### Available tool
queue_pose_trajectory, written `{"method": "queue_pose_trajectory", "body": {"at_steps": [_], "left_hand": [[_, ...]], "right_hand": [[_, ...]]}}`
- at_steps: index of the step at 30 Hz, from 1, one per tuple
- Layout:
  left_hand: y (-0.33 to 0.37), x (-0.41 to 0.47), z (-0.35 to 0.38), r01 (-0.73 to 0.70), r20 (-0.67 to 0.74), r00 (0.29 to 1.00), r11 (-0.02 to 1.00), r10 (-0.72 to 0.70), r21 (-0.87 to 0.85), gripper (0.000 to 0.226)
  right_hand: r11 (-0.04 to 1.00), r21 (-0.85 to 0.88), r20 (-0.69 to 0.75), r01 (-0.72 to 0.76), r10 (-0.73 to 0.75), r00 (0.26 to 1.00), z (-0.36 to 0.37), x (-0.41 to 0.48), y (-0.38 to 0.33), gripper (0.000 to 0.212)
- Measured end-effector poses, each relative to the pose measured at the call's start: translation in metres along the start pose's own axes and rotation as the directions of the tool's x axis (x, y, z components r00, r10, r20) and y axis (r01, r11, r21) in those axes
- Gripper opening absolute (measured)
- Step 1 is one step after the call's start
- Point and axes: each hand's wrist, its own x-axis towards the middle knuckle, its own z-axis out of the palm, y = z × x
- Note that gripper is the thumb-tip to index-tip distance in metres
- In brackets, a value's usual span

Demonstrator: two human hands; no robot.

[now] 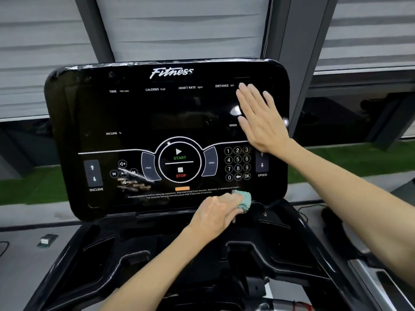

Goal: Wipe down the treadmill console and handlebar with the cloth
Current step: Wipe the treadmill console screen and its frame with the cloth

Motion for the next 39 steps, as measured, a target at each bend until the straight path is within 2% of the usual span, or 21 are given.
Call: {"method": "queue_pose_trajectory", "body": {"at_steps": [6, 15, 22, 26, 31, 34, 36, 37, 39], "left_hand": [[0.027, 0.031, 0.022, -0.007, 0.054, 0.998, 0.994, 0.013, -0.106, 0.024], [-0.006, -0.003, 0.000, 0.048, 0.078, 0.996, 0.998, -0.045, -0.040, 0.034], [0.029, 0.029, 0.022, 0.011, 0.057, 0.998, 0.999, -0.009, -0.034, 0.014], [0.013, 0.012, 0.008, 0.033, 0.042, 0.999, 0.999, -0.032, -0.037, 0.022], [-0.014, -0.032, -0.032, 0.054, 0.045, 0.997, 0.998, -0.055, 0.026, 0.010], [-0.025, -0.048, -0.054, 0.123, 0.085, 0.988, 0.991, -0.127, 0.059, 0.010], [-0.027, -0.051, -0.068, 0.258, 0.058, 0.965, 0.966, -0.257, -0.006, 0.005], [-0.025, -0.050, -0.075, 0.371, 0.017, 0.928, 0.922, -0.372, -0.107, 0.009], [-0.017, -0.045, -0.093, 0.554, -0.057, 0.785, 0.740, -0.617, -0.382, 0.017]], "right_hand": [[1.000, 0.015, -0.023, 0.010, -0.009, 1.000, 0.001, -0.001, 0.002, 0.057], [1.000, 0.024, -0.045, 0.015, -0.014, 0.999, 0.003, -0.001, 0.003, 0.056], [0.999, 0.042, -0.047, 0.025, -0.023, 0.999, 0.004, -0.002, 0.003, 0.057], [0.998, 0.062, -0.061, 0.033, -0.029, 0.998, 0.003, -0.001, 0.003, 0.057], [0.998, 0.054, -0.055, 0.021, -0.018, 0.998, 0.000, -0.002, 0.001, 0.057], [0.999, 0.042, -0.017, -0.026, 0.027, 0.999, -0.003, 0.000, -0.004, 0.058], [0.998, 0.057, -0.008, -0.031, 0.031, 0.999, -0.014, 0.001, -0.014, 0.056], [0.995, 0.096, -0.030, -0.020, 0.023, 0.999, -0.021, 0.001, -0.021, 0.053], [0.947, 0.316, -0.095, -0.052, 0.086, 0.992, -0.037, -0.005, -0.047, 0.038]]}}
